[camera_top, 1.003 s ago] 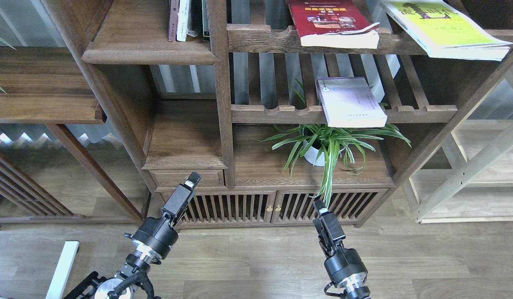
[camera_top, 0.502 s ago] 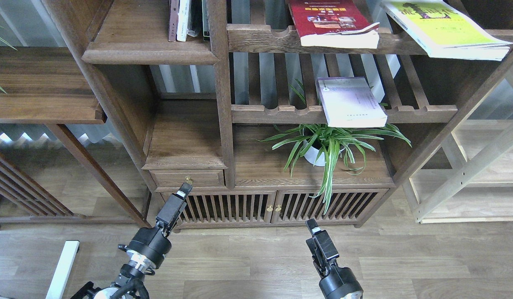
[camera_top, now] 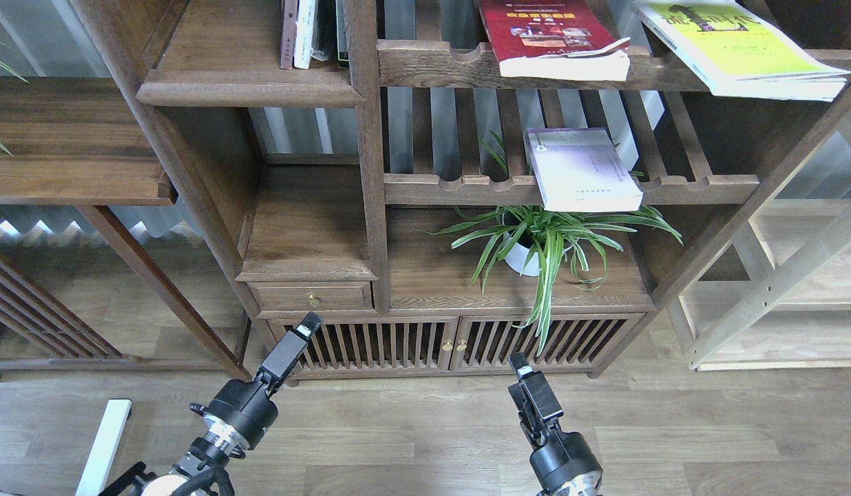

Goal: Organize books on shelf
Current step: 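Reach the right gripper up to the white book on the middle shelf, then grasp the white book's edge with the right gripper and tilt it out, then pull the white book down toward the left gripper, then grasp the white book with the left gripper, then release the right gripper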

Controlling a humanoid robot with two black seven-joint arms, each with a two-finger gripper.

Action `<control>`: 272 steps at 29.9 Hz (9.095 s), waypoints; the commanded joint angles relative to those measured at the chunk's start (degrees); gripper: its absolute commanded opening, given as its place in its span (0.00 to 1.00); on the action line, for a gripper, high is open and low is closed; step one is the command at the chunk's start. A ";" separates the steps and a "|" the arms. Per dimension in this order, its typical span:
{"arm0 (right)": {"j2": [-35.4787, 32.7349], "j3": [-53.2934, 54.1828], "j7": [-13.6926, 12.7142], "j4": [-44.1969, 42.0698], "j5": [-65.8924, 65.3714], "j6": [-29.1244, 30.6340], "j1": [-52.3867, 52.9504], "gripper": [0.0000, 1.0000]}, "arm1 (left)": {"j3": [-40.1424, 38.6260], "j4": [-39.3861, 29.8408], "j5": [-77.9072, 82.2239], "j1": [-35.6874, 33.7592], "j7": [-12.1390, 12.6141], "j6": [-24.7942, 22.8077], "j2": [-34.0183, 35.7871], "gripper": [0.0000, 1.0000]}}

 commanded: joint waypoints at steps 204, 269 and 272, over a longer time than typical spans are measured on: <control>0.00 -11.21 -4.15 2.46 1.52 0.00 12.32 0.04 | 24.97 -4.60 -23.39 -16.33 -0.02 0.00 13.55 0.98; 0.00 -17.90 -3.97 2.37 1.52 0.00 12.24 0.05 | 32.01 -5.92 -27.44 -16.86 -0.29 0.00 13.72 0.31; 0.00 -17.81 -3.97 2.37 1.52 0.00 12.24 0.05 | 32.01 -5.92 -27.44 -16.86 -0.29 0.00 13.72 0.23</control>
